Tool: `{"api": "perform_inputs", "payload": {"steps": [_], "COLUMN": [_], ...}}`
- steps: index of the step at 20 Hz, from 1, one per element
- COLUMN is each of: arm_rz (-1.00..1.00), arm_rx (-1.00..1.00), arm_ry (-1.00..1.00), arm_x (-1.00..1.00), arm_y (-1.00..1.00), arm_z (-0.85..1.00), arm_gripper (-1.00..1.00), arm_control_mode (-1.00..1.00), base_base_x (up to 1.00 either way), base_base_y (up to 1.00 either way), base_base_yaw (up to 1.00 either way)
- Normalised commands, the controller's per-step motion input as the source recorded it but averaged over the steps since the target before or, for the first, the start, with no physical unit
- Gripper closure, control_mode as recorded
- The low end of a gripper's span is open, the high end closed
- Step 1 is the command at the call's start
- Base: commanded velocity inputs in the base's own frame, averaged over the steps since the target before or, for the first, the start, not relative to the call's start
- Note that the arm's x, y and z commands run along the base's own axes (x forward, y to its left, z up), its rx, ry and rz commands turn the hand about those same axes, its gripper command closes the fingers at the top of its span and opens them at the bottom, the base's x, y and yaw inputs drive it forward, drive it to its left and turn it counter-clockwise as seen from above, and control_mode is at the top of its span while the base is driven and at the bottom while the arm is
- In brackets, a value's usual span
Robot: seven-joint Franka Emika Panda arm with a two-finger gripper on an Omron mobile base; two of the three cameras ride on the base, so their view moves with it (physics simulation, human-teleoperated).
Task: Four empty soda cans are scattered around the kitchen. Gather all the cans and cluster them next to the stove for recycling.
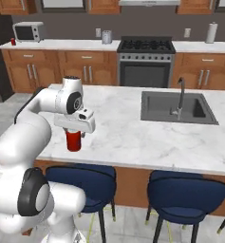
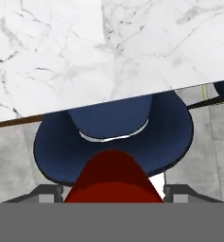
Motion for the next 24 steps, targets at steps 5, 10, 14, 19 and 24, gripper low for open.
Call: {"api": "perform_inputs", "payload": {"steps": [5, 10, 14, 19, 24], "arm_rz": [0.00, 0.00, 0.00, 0.00, 0.00], "arm_rx": [0.00, 0.00, 0.00, 0.00, 0.00], "arm_ry": [0.00, 0.00, 0.00, 0.00, 0.00], "arm_x": [0.00, 0.00, 0.00, 0.00, 0.00], "arm_y": [0.00, 0.00, 0.00, 0.00, 0.00], "arm_z": [0.00, 0.00, 0.00, 0.00, 0.00], "arm_gripper": [1.00, 1.00, 1.00, 1.00, 1.00], "arm_control_mode": [1.00, 1.00, 1.00, 1.00, 1.00], "base_base_x": [0.07, 0.10, 0.13, 0.15, 0.19], "base_base_y": [1.00, 1.00, 1.00, 1.00, 1.00], "base_base_yaw": [-0.03, -0.03, -0.04, -0.03, -0.01]}}
